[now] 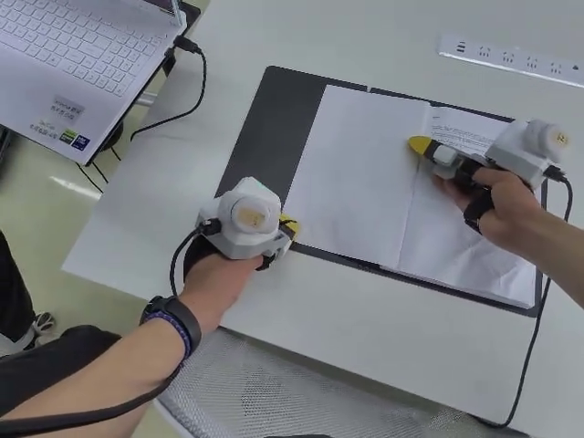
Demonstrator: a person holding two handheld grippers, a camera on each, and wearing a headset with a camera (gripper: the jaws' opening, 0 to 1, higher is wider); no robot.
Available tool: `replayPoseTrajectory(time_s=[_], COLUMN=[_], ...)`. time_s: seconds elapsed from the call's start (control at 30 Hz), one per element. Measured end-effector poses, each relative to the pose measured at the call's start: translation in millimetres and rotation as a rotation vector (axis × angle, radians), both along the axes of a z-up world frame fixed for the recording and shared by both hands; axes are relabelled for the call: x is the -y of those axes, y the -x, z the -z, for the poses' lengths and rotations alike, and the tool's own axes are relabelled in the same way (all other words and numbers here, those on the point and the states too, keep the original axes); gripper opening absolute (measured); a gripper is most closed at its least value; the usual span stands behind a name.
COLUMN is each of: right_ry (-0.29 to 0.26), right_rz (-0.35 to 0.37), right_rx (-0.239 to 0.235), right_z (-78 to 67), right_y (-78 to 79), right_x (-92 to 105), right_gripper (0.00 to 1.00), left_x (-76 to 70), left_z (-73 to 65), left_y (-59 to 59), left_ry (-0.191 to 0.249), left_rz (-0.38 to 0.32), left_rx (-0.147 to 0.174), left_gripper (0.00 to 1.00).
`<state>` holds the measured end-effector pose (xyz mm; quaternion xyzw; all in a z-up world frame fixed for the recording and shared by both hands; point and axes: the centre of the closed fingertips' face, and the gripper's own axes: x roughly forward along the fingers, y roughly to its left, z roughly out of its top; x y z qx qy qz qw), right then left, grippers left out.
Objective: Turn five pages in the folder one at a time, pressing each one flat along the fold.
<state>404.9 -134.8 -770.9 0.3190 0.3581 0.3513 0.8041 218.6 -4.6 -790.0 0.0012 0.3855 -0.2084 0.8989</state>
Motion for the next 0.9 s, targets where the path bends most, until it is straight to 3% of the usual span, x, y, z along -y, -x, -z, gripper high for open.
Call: replayPoseTrajectory(time_s=[0.6,0.7,0.9], right_ry=[-0.060,-0.043,-0.065], right_rz=[0.164,0.210,0.230], right_rx=[0.006,0.051,0.034], right_z=[9.0,8.1,7.4], right_y=[-63.0,-75.4,-75.5], right_x=[2.2,6.9,4.9], right_gripper=[0.00,0.00,0.00], left_x=[-0.3,-0.7,-0.5], left_z=[-0.5,-0.5,-0.5], left_y=[0.6,0.4,0.8], left_ry=[-0.001,0.008,0.013], left_rz=[0.001,-0.011,-0.007], left_rx=[-0.005,-0.006,-0.011], left_gripper=[0.00,0.00,0.00])
